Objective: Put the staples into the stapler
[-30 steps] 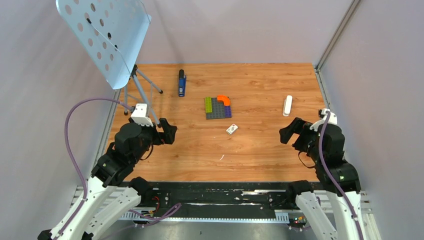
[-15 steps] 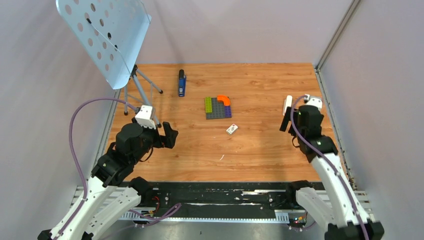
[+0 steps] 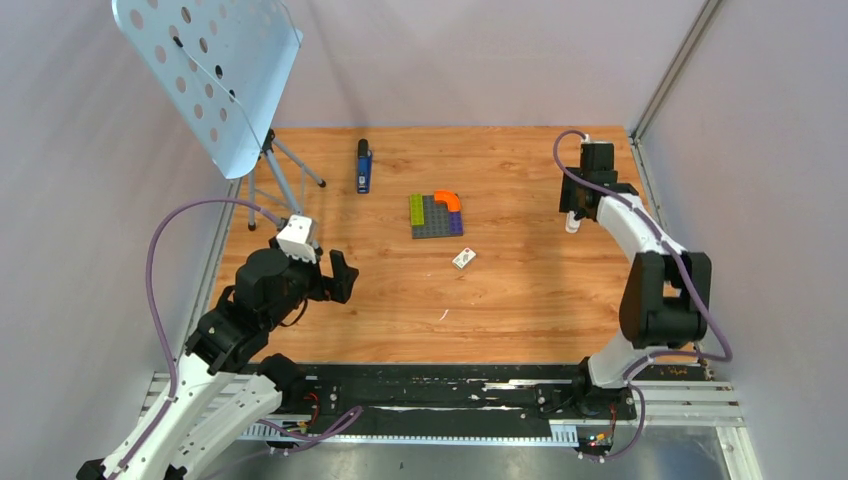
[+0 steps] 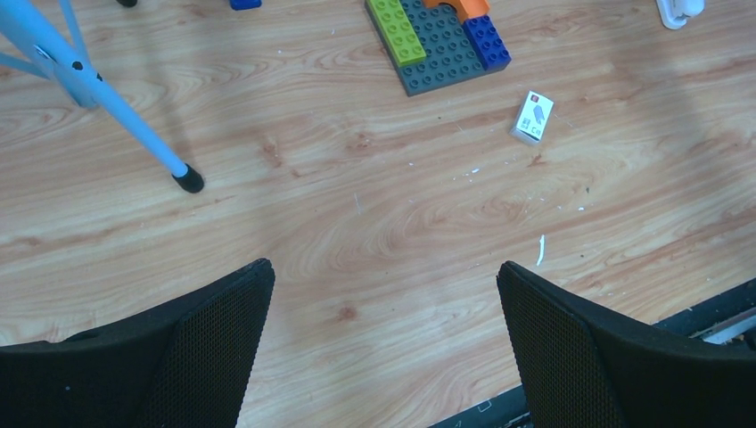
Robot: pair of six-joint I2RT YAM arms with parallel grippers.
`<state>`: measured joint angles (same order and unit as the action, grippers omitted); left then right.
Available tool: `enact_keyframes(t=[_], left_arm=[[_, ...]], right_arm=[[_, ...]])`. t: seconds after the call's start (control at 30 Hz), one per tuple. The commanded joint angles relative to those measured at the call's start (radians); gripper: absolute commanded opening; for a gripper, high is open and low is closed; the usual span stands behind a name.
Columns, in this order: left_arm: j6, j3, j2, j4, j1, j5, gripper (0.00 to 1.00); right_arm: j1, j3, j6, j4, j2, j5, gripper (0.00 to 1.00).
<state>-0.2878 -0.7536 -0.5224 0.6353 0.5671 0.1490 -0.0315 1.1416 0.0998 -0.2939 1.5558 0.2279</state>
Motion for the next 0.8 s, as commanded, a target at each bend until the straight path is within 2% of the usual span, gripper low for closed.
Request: enact_keyframes(t=[0.0, 0.1, 0.37, 0.57, 0.67, 0.77], left_arm=[[0.01, 0.018, 0.02, -0.001, 0.006, -0.014, 1.0], [0.012, 0.017, 0.016, -0.004, 0.006, -0.024, 1.0], [0.007, 0.016, 0.017, 0.003, 0.005, -0.003, 1.0], [0.003, 0.02, 0.035, 0.005, 0.005, 0.022, 1.0], [0.002, 0.02, 0.036, 0.005, 0.006, 0.023, 0.99], [-0.001, 0.019, 0.035, 0.004, 0.005, 0.024, 0.98]], right_arm=[[0.069, 0.126, -0.043, 0.008, 0.145, -0.076, 0.71], [0.087, 0.217, -0.046, -0.02, 0.244, -0.087, 0.72], [0.105, 0.331, -0.073, -0.044, 0.411, -0.167, 0.63], [0.107, 0.325, -0.081, -0.053, 0.429, -0.144, 0.47], [0.107, 0.309, -0.093, -0.055, 0.408, -0.133, 0.33], [0.103, 0.297, -0.091, -0.07, 0.361, -0.128, 0.27]])
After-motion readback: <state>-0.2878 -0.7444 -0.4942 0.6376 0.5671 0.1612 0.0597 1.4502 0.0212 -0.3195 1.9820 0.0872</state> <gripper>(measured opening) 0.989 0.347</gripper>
